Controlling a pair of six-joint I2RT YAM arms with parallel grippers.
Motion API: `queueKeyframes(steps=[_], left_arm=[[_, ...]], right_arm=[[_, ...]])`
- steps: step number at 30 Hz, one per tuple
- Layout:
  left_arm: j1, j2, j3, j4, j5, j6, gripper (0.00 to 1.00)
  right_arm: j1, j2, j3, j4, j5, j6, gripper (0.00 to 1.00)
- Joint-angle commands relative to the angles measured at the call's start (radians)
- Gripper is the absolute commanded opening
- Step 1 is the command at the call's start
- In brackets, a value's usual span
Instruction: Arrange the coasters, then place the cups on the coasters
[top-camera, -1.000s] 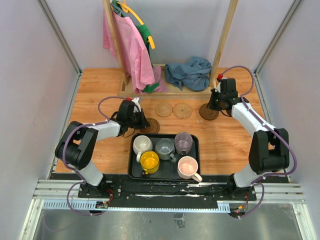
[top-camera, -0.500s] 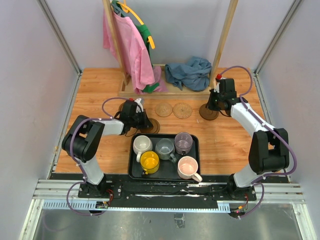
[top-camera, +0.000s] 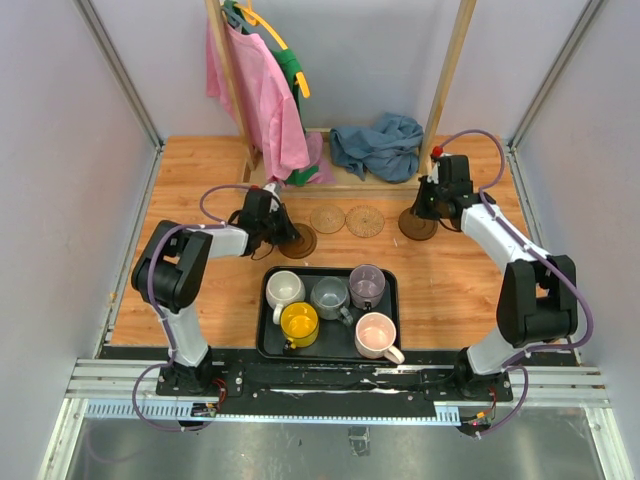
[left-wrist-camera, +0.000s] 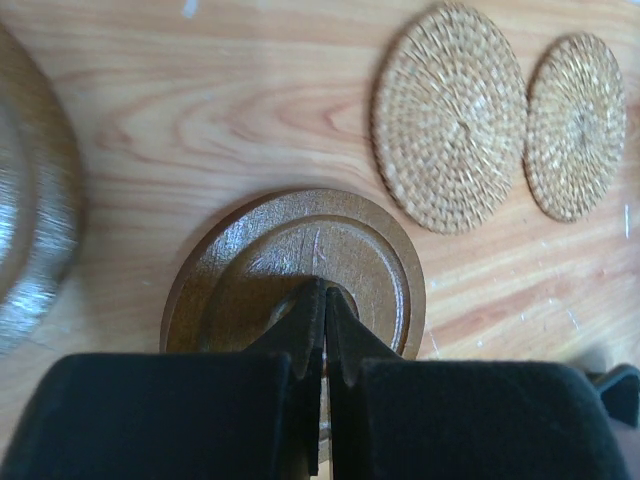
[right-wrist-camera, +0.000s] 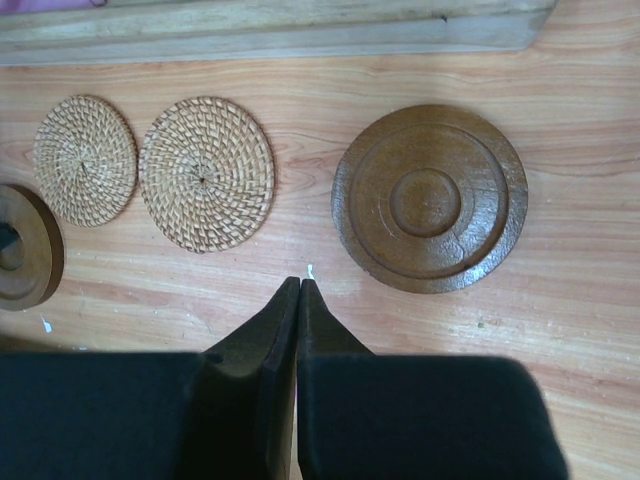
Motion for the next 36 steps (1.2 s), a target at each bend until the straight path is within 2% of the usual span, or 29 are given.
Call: queueKeyframes(steps=[1, 21, 29, 36], left_arm=[[0.046, 0.049, 0.026, -0.100, -0.095, 0.021, 0.01], [0.077, 0.200, 0.224, -0.099, -0.029, 0.013, 0.00], [0.077, 0.221, 0.234, -0.083, 0.013, -0.002, 0.01], [0.075, 0.202, 0.183, -0.050, 0.055, -0.012, 0.00]], right_arm=[[0.014, 0.030, 0.054, 0.005, -0.026, -0.015, 0.01], [0.085, 0.223, 0.218, -0.004, -0.052, -0.059, 0.01], [0.154, 0.306, 0.292, -0.020, -0.016, -0.112, 0.03], [0.203, 0.371, 0.349, -0.020, -0.010, -0.132, 0.05]])
